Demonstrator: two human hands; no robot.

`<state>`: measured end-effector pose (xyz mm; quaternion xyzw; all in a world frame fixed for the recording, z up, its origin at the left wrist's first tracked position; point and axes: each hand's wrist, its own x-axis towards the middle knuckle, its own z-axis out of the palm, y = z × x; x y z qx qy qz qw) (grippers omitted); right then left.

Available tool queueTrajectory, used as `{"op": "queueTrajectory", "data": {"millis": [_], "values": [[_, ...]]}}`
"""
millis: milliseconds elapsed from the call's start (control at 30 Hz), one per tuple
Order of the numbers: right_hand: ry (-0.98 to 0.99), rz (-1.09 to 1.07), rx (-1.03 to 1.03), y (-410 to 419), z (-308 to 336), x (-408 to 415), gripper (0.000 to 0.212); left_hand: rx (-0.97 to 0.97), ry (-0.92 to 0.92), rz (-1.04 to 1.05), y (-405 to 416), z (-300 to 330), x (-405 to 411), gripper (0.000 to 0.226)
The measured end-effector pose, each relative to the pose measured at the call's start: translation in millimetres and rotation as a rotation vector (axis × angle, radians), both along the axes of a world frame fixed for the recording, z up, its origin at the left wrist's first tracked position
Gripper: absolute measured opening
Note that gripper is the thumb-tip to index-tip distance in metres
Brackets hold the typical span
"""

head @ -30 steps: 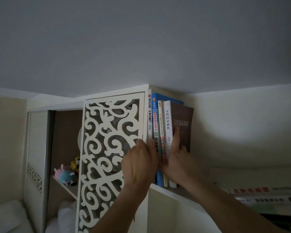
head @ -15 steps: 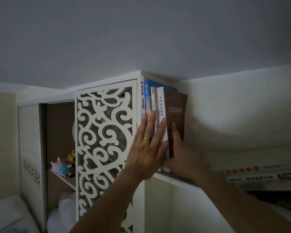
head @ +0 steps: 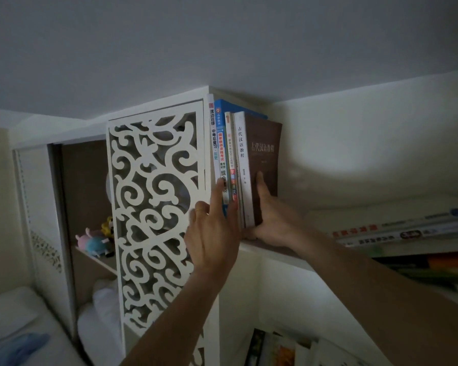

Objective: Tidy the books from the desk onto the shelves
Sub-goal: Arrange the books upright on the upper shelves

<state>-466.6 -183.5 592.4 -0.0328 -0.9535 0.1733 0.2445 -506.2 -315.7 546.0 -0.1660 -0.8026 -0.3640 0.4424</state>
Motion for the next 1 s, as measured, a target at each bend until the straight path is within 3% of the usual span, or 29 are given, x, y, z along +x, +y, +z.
{"op": "queueTrajectory", "data": {"millis": [167, 300, 367, 500, 667, 767, 900, 1000], "values": [[0.008, -0.06, 0.157, -5.5, 6.9, 34.3, 0.13, -0.155, 0.243, 0.07, -0.1, -1.7, 14.6, 0.063], [0.144, -0.235, 0.481, -6.0, 12.1, 100.3, 0.093, -0.152, 0.404, -0.109, 11.5, 2.0, 44.3, 0.05], [0.189, -0.295, 0.601, 4.0, 20.5, 144.8, 0.078, -0.208, 0.399, -0.292, 25.8, 6.0, 65.8, 0.055], [0.083, -0.431, 0.705, 50.9, 43.4, 236.3, 0.096, -0.356, 0.19, -0.577, 62.2, 16.8, 106.6, 0.086], [-0.143, -0.63, 0.721, 91.7, 58.7, 303.3, 0.111, -0.638, 0.106, -0.489, 103.2, 27.3, 113.7, 0.108], [-0.271, -0.645, 0.716, 94.6, 51.0, 301.1, 0.093, -0.722, 0.199, -0.417, 110.4, 31.3, 104.8, 0.103], [-0.199, -0.65, 0.754, 96.0, 47.5, 285.0, 0.051, -0.803, 0.315, -0.438, 110.3, 34.5, 99.8, 0.093], [-0.333, -0.677, 0.775, 94.6, 65.9, 291.5, 0.053, -0.815, 0.412, -0.445, 113.3, 34.6, 96.1, 0.094]]}}
